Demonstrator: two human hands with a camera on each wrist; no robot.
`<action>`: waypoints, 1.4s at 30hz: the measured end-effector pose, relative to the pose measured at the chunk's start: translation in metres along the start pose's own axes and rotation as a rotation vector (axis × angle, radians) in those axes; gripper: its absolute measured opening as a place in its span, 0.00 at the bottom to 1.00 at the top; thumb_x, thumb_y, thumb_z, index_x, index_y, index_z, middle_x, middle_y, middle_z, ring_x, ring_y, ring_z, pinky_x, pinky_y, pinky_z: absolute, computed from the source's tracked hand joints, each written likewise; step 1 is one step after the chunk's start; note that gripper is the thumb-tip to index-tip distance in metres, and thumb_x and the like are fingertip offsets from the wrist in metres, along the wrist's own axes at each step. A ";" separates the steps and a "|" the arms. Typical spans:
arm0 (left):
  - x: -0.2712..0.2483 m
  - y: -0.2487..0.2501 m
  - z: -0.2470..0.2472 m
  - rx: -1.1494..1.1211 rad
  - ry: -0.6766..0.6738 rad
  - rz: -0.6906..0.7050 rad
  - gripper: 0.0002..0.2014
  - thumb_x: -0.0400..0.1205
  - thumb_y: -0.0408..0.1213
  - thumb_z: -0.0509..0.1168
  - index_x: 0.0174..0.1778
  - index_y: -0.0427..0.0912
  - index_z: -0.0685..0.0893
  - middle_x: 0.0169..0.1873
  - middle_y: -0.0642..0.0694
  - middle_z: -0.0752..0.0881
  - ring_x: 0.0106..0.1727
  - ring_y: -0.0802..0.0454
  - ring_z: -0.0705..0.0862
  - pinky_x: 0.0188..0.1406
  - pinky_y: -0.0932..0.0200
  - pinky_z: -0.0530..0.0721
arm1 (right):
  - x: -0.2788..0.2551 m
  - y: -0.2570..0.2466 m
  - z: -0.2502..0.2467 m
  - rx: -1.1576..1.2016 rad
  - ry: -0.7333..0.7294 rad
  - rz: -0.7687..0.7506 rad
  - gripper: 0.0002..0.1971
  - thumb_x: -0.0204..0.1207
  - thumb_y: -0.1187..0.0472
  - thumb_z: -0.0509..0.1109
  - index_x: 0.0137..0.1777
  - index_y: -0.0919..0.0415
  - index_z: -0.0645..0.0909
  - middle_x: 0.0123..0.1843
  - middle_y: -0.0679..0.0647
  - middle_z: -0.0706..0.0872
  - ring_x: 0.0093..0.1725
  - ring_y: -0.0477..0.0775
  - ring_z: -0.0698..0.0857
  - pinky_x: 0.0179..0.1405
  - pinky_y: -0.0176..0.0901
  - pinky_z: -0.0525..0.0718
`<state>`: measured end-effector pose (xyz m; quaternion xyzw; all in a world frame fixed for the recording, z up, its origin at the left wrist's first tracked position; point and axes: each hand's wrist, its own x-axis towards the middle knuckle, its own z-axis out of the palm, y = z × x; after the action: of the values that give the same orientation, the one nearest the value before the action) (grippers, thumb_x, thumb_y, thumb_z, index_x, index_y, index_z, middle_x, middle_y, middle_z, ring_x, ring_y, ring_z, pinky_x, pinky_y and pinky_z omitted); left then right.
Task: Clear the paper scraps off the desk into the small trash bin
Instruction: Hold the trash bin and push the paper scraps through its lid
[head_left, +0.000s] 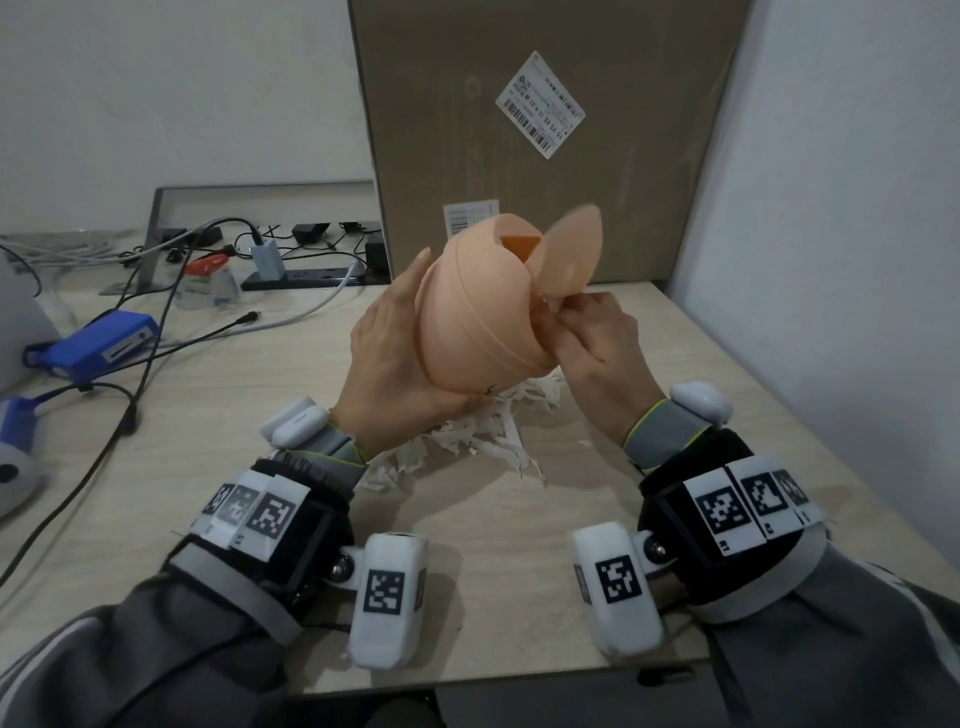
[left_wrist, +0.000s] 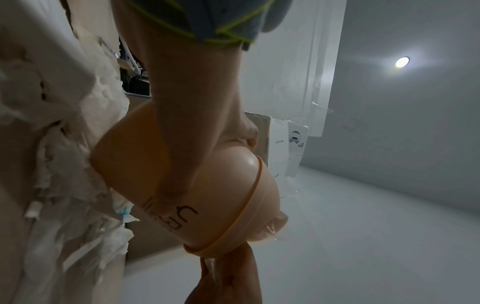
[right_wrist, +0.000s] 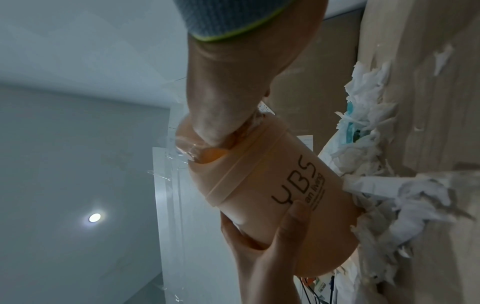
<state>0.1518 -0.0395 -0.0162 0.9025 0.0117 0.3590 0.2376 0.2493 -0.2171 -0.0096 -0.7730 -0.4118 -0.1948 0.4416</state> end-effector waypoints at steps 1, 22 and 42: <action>0.000 0.000 0.000 -0.002 0.000 0.001 0.62 0.56 0.65 0.73 0.84 0.45 0.54 0.76 0.41 0.69 0.74 0.41 0.69 0.71 0.37 0.70 | 0.001 0.003 0.001 0.003 0.013 0.000 0.25 0.76 0.40 0.52 0.36 0.56 0.84 0.41 0.44 0.77 0.46 0.56 0.76 0.45 0.51 0.68; 0.001 -0.005 0.002 -0.097 -0.013 -0.056 0.64 0.54 0.64 0.76 0.84 0.49 0.50 0.77 0.45 0.67 0.76 0.43 0.68 0.72 0.33 0.70 | -0.002 -0.004 -0.001 0.200 0.173 -0.048 0.15 0.76 0.53 0.66 0.39 0.63 0.88 0.42 0.55 0.89 0.44 0.47 0.83 0.47 0.42 0.81; 0.004 -0.012 0.005 -0.139 0.052 -0.111 0.66 0.54 0.63 0.80 0.84 0.54 0.50 0.76 0.50 0.67 0.76 0.46 0.70 0.72 0.35 0.72 | -0.003 -0.004 -0.004 0.089 0.228 -0.030 0.25 0.77 0.49 0.51 0.36 0.65 0.83 0.34 0.48 0.84 0.41 0.44 0.76 0.46 0.49 0.76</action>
<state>0.1600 -0.0299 -0.0222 0.8722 0.0427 0.3685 0.3188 0.2451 -0.2210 -0.0074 -0.7190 -0.3790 -0.2694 0.5165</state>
